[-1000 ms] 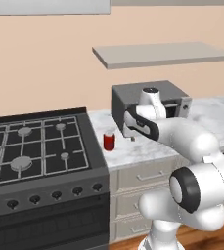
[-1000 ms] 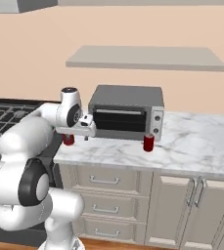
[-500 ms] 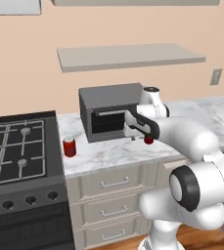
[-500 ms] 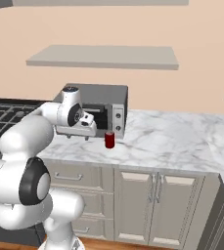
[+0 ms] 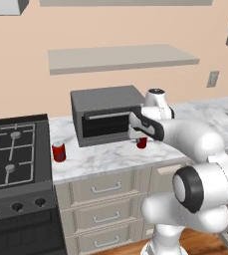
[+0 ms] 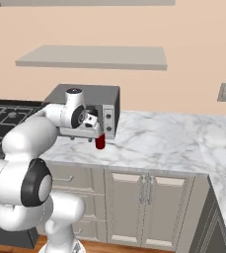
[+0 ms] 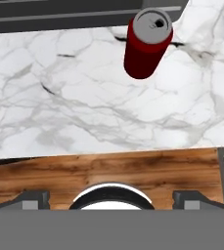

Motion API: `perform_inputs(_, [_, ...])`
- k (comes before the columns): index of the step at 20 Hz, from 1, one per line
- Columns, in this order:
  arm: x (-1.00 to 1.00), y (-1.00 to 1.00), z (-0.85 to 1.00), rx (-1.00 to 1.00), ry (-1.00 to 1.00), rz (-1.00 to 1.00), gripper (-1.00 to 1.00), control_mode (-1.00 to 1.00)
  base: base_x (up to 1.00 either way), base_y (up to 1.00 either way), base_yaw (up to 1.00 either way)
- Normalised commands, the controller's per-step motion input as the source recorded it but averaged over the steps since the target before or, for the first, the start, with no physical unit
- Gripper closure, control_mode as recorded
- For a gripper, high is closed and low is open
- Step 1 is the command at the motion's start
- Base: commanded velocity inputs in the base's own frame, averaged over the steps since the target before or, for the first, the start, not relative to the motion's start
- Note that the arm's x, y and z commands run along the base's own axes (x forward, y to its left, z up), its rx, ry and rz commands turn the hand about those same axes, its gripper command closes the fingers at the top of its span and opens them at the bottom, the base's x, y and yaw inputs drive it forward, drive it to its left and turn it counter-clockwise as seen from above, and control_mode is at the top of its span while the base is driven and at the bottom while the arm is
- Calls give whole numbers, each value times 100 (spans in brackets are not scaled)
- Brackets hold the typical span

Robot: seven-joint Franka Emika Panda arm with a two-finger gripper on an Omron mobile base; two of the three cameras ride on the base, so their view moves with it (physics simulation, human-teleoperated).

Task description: Four empty soda cans are scattered around the kitchen. Gather all the cans and cluster them next to the stove for recycling.

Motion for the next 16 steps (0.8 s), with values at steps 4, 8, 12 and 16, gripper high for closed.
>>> perform_inputs(4, [22,-16,0,0,4,2,-100,-100,0,0,0])
perform_inputs(8, [18,-10,0,0,1,2,-100,-100,0,0,0])
perform_inputs(12, [18,-6,0,0,0,4,-100,-100,0,0,0])
perform_inputs(16, [23,-11,-2,-2,0,6,-100,-100,0,0,0])
